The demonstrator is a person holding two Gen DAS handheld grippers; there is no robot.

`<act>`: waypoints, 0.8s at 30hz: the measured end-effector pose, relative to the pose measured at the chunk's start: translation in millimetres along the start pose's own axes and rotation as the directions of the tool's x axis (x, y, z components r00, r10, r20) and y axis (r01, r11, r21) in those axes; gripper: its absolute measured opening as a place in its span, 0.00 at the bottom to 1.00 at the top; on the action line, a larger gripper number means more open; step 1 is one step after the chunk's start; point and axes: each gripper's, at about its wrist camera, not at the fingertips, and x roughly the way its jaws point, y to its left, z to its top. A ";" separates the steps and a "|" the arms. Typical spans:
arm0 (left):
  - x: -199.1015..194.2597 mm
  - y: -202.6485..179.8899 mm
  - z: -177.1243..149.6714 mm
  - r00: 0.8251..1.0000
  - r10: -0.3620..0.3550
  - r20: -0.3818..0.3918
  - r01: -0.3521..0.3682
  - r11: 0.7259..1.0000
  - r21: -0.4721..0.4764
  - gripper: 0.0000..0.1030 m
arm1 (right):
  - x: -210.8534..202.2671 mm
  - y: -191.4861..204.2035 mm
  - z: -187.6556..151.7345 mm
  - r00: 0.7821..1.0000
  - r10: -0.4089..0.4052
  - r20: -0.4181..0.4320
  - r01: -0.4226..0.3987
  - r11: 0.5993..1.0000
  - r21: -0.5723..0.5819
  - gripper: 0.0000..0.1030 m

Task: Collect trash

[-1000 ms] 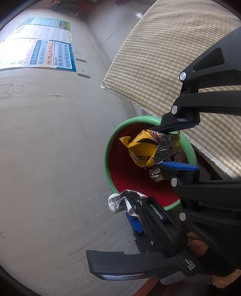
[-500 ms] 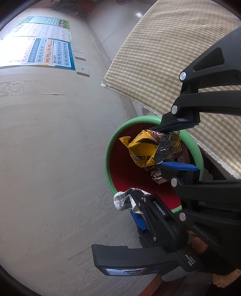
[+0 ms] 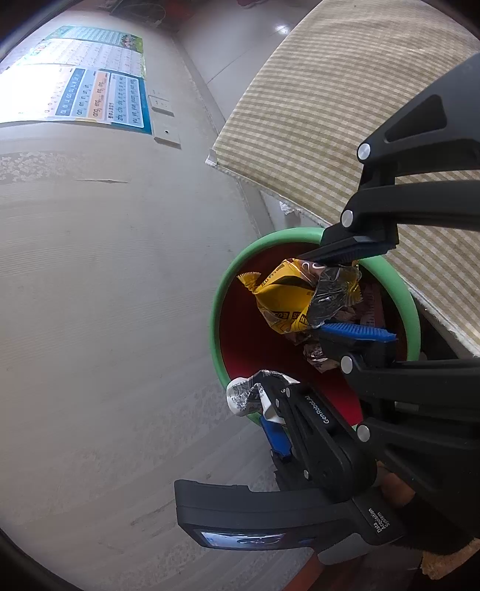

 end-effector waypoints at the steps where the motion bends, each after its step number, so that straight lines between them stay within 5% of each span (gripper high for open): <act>1: 1.3 0.2 0.0 1.000 0.003 -0.003 -0.003 1.000 0.000 0.43 | 1.4 -0.4 0.5 1.000 0.001 0.000 -0.001 1.000 0.000 0.29; 4: 5.3 0.1 1.1 1.000 0.008 -0.010 -0.008 1.000 -0.002 0.43 | 3.1 0.3 0.6 1.000 0.010 0.000 -0.010 1.000 -0.004 0.29; 6: 6.7 0.3 1.8 1.000 0.014 -0.012 -0.014 1.000 -0.009 0.43 | 5.5 0.1 1.8 1.000 0.021 -0.005 -0.021 1.000 -0.007 0.41; 10: 6.2 2.8 2.6 1.000 0.024 0.000 -0.024 0.999 -0.028 0.66 | 5.2 -2.3 1.8 1.000 0.024 0.013 -0.024 1.000 -0.004 0.55; 14: -2.5 3.3 0.1 0.999 0.041 0.031 -0.041 0.999 -0.025 0.76 | -5.2 -10.6 -0.2 0.998 0.032 0.053 -0.033 0.999 0.018 0.65; 20: -66.1 -8.0 -13.0 0.977 0.010 0.215 -0.006 1.000 -0.022 0.95 | -59.0 -28.8 -17.7 0.980 0.021 0.196 -0.030 0.999 0.044 0.84; 24: -107.0 -27.4 -21.9 0.952 -0.017 0.305 0.019 1.000 -0.002 0.95 | -113.0 -41.9 -36.7 0.950 0.021 0.313 -0.038 0.998 0.048 0.94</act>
